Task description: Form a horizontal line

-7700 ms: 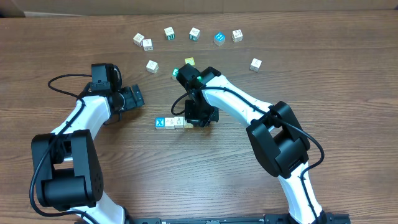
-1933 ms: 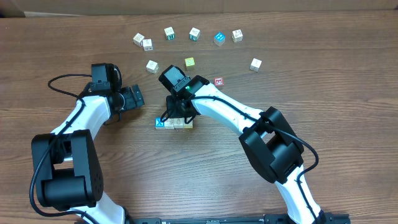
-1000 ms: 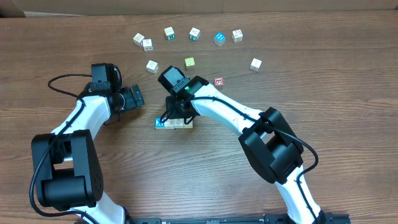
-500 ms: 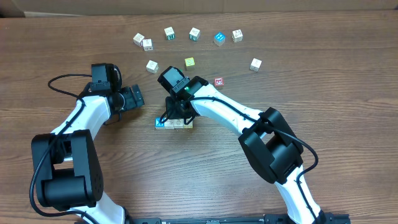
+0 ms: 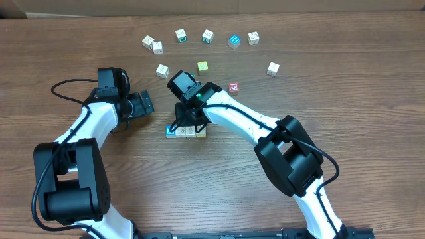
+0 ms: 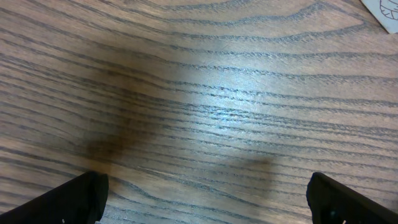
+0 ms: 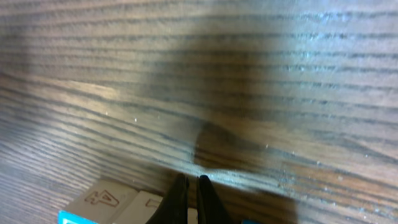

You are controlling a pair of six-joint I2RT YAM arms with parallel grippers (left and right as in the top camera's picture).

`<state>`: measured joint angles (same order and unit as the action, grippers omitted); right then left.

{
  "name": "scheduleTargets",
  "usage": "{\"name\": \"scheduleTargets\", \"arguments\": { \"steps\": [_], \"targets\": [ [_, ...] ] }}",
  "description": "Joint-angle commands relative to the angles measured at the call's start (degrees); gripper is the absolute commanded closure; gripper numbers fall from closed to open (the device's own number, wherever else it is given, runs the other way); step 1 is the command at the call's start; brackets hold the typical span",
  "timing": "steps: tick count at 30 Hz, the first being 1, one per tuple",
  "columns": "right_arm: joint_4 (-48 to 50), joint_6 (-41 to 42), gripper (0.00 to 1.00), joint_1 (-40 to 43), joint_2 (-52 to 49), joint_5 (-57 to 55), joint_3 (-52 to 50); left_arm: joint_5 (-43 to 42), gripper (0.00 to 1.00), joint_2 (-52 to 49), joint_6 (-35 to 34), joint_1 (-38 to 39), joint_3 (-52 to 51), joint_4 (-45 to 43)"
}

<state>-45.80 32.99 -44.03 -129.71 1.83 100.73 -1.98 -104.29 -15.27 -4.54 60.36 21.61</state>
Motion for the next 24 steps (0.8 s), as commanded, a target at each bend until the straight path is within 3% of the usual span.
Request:
{"name": "scheduleTargets", "arguments": {
  "steps": [1, 13, 24],
  "targets": [
    [1.0, 0.2, 0.95, -0.3, -0.2, -4.2, -0.3, -0.4, 0.01, -0.7, -0.6, 0.0, -0.2, 0.0],
    [0.0, 0.2, 0.90, 3.2, -0.2, -10.7, -0.3, -0.4, 0.01, -0.7, -0.6, 0.0, -0.2, 0.0],
    [-2.1, 0.2, 0.96, 3.3, -0.2, -5.6, -0.3, -0.4, 0.00, -0.7, -0.6, 0.0, -0.2, 0.0]
  ]
}}
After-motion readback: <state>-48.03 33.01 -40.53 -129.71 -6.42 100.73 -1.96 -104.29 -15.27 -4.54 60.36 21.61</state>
